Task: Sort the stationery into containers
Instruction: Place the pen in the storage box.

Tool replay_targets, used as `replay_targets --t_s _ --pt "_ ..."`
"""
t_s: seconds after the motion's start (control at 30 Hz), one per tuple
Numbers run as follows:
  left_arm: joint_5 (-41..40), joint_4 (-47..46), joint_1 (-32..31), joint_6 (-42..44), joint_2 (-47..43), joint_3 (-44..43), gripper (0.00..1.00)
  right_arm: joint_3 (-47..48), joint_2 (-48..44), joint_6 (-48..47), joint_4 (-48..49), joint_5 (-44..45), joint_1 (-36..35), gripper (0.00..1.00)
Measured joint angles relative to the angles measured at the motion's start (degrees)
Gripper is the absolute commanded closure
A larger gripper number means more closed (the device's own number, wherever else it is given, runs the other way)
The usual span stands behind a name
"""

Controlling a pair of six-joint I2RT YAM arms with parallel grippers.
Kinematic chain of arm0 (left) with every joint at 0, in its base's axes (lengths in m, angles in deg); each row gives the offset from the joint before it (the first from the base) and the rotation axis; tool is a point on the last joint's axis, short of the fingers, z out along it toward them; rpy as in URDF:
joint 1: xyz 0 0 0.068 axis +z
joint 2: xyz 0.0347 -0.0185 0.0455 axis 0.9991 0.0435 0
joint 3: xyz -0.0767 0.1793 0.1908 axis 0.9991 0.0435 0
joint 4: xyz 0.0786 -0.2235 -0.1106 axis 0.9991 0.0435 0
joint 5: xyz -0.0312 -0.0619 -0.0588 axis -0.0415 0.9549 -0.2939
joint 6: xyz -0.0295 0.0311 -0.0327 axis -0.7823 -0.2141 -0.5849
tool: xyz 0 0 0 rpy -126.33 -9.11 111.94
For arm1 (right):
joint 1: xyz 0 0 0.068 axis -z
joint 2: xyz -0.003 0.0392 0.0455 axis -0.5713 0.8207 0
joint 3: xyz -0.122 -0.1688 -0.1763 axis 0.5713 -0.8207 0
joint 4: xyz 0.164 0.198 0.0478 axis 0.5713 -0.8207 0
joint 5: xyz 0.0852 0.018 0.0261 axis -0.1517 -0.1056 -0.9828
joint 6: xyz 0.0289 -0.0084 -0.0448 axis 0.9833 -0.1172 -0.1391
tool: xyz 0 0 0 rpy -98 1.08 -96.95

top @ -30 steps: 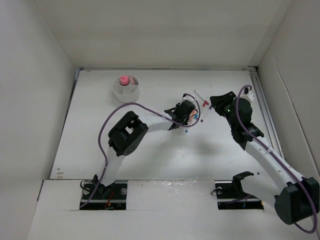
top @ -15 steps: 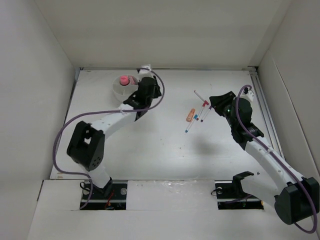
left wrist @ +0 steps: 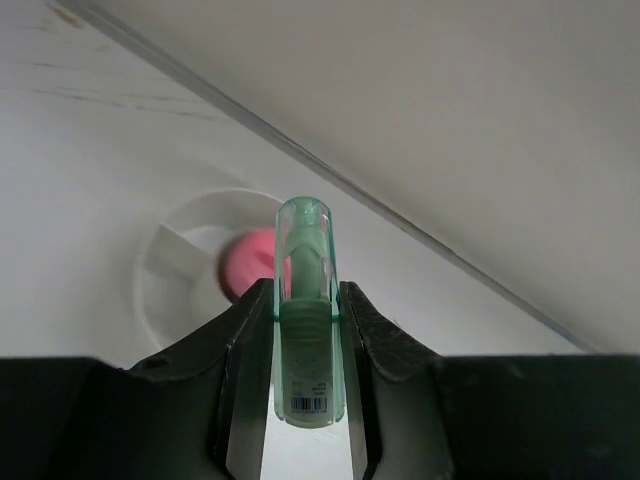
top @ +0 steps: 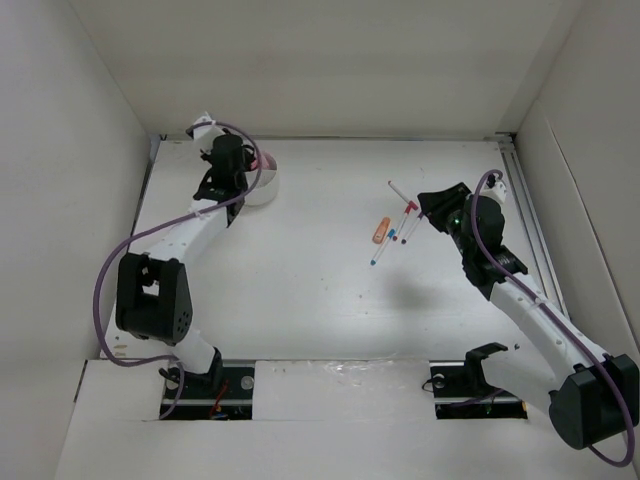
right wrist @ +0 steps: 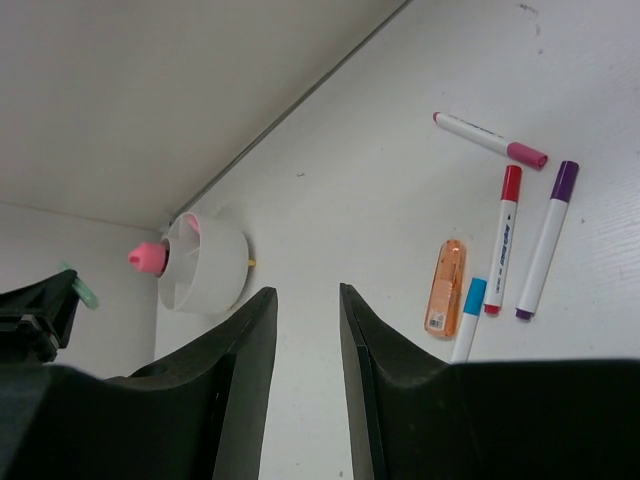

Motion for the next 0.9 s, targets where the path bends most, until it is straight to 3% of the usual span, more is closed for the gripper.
replay_targets --t_s 0.2,0.9 --pt "-1.1 0.9 8.0 -1.3 3.3 0.0 0.94 0.0 0.0 0.0 0.0 -0.1 0.0 0.63" --pt "-5.7 0.9 7.1 1.0 13.7 -3.3 0.95 0.1 1.0 -0.3 0.0 -0.3 -0.7 0.63"
